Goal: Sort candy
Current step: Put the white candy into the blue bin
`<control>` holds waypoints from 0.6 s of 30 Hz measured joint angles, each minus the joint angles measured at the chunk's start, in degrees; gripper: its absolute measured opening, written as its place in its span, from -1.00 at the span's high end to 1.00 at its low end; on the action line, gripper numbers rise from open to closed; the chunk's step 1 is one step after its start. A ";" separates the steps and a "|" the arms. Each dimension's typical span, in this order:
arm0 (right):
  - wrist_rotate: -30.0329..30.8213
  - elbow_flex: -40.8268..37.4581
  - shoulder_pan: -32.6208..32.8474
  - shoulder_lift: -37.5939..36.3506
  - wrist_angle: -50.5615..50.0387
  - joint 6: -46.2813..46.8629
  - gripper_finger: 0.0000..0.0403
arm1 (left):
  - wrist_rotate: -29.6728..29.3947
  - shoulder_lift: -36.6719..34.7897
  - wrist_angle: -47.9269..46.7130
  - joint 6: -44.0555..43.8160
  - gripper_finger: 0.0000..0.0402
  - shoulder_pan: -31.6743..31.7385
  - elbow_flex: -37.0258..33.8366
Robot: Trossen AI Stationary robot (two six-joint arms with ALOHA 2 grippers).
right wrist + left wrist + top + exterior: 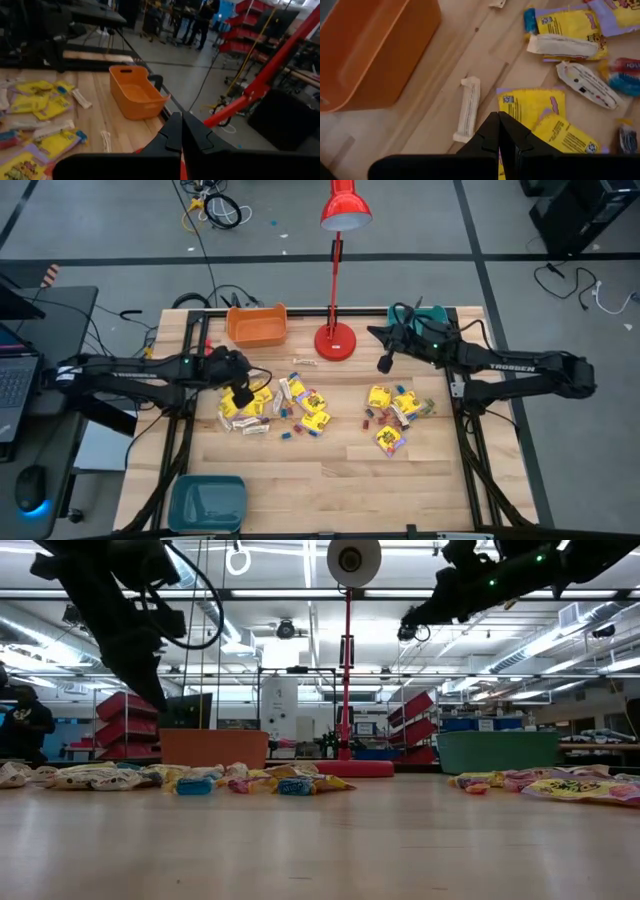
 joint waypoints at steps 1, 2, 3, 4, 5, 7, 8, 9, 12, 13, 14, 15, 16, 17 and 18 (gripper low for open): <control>-0.02 0.00 -0.20 0.42 0.03 0.03 1.00 | 0.27 0.28 0.45 0.04 0.98 0.52 -0.21; -0.02 0.00 -0.30 0.75 -0.12 0.10 1.00 | 0.63 0.61 0.58 -0.03 0.98 1.26 -0.34; -0.02 0.00 -0.53 1.12 -0.45 0.08 1.00 | 1.00 1.01 0.47 -0.13 0.98 1.99 -0.42; -0.02 0.00 -0.64 1.49 -0.42 0.14 1.00 | 1.08 1.58 0.48 -0.49 0.98 2.73 -0.42; -0.02 0.00 -0.70 1.73 -0.53 0.15 1.00 | 1.13 2.14 0.57 -1.27 0.98 3.55 -0.42; -0.02 0.00 -0.84 2.31 -0.27 0.17 1.00 | 1.85 3.29 0.64 -3.23 0.98 5.16 -0.44; -0.03 0.00 -0.92 2.50 -0.61 0.17 1.00 | 2.77 4.00 1.09 -4.68 0.98 6.08 -0.44; -0.06 0.00 -0.95 2.70 -0.45 0.17 1.00 | 3.82 4.68 1.65 -6.44 0.98 6.88 -0.44; -0.06 0.00 -0.97 3.14 -0.33 0.17 1.00 | 7.96 6.65 4.67 -9.81 0.98 8.89 -0.42; -0.08 0.00 -0.97 3.18 -0.34 0.17 1.00 | 9.03 7.34 5.88 -10.02 0.98 9.27 -0.42; -0.08 0.00 -0.97 3.18 -0.37 0.17 1.00 | 9.50 7.99 6.84 -10.22 0.98 9.51 -0.42; -0.08 0.00 -0.97 3.18 -0.37 0.17 1.00 | 9.59 8.69 7.60 -10.30 0.98 9.73 -0.42; -0.08 0.00 -0.97 3.18 -0.37 0.17 1.00 | 9.59 9.44 8.31 -10.32 0.98 10.05 -0.42; -0.08 0.00 -0.97 3.18 -0.38 0.17 1.00 | 9.49 10.26 8.60 -10.32 0.98 10.50 -0.41; -0.08 0.00 -0.97 3.18 -0.37 0.17 1.00 | 9.35 11.07 8.38 -10.40 0.98 11.01 -0.42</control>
